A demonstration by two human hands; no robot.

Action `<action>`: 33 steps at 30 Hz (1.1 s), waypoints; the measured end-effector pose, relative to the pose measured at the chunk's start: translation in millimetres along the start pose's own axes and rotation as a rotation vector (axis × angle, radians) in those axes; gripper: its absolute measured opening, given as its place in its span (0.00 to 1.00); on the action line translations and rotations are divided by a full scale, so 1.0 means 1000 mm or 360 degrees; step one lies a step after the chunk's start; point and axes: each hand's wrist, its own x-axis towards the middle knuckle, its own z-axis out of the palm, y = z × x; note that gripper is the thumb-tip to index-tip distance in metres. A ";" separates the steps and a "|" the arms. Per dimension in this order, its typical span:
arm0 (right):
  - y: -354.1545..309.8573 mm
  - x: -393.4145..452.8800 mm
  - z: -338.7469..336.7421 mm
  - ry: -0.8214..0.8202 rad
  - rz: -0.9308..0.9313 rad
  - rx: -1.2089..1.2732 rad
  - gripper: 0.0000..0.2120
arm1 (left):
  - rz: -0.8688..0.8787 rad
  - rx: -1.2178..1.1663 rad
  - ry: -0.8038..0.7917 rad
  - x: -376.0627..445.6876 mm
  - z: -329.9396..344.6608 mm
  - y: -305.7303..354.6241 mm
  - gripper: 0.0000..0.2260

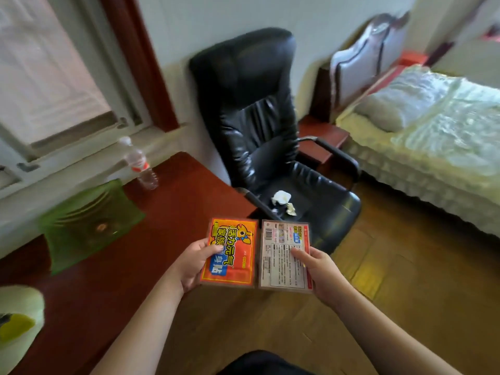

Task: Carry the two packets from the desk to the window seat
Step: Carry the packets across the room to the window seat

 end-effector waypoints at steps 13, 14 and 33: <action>0.003 -0.078 -0.202 0.0363 -0.0171 0.0538 0.11 | -0.0021 0.0378 -0.0517 0.056 0.251 0.012 0.08; 0.004 -0.083 -0.213 0.0381 -0.0182 0.0568 0.11 | -0.0033 0.0399 -0.0542 0.058 0.265 0.012 0.10; -0.005 -0.112 -0.307 0.0835 -0.0342 0.0954 0.12 | -0.0105 0.0844 -0.1001 0.145 0.416 0.027 0.12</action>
